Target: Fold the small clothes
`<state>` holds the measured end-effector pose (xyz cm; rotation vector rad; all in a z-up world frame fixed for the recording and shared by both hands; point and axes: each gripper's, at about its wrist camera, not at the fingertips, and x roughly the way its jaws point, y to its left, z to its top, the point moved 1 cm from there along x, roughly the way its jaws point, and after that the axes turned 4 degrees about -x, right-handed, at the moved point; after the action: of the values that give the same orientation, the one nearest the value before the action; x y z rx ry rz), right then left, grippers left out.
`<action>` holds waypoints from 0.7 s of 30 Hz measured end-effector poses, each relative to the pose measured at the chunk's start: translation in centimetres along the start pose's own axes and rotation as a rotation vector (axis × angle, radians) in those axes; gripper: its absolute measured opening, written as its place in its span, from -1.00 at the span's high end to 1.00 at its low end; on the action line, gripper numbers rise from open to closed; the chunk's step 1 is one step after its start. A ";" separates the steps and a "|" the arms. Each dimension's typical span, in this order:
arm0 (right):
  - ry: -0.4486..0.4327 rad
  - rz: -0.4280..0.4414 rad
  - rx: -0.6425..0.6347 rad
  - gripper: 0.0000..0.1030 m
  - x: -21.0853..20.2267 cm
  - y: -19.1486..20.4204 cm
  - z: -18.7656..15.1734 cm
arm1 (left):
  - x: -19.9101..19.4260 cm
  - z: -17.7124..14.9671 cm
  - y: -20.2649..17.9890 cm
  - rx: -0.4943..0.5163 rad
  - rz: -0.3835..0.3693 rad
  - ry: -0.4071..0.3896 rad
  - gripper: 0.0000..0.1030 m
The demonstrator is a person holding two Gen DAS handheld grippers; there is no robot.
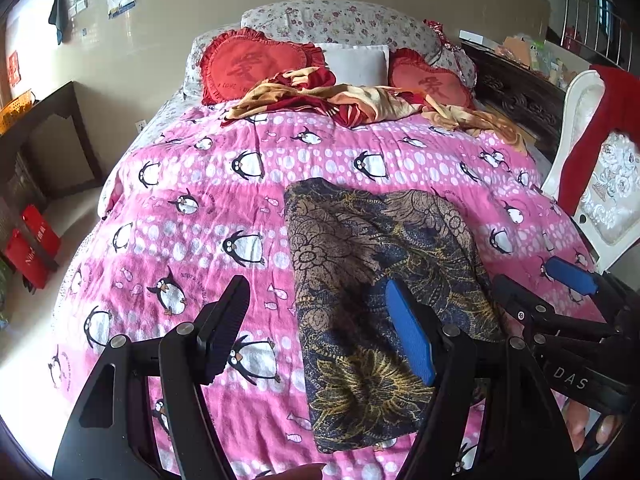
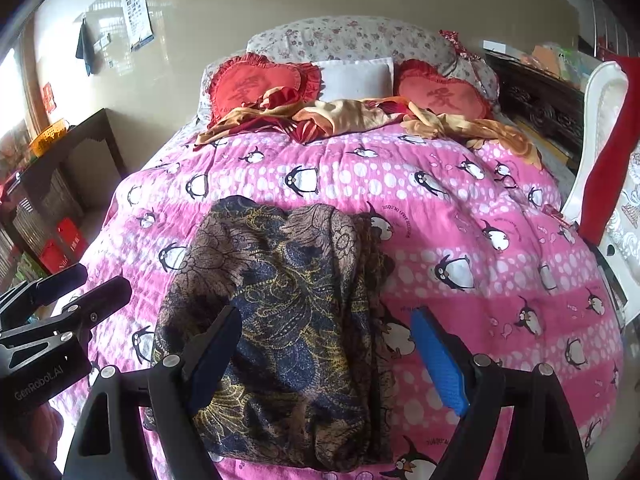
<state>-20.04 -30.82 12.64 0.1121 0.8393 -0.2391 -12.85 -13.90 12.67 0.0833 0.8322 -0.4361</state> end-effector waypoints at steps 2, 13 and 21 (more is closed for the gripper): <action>0.004 0.002 -0.004 -0.64 0.1 0.1 0.0 | 0.1 0.0 0.0 -0.002 0.001 0.001 -0.38; 0.024 0.018 0.012 -0.64 0.8 0.0 -0.2 | 0.8 -0.4 0.4 -0.013 0.006 0.018 -0.38; 0.034 0.019 0.008 -0.64 1.1 0.0 -0.3 | 1.3 -0.5 0.3 -0.009 0.003 0.029 -0.38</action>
<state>-19.55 -30.99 11.60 0.1315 0.8709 -0.2234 -12.34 -13.91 11.34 0.0832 0.8622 -0.4294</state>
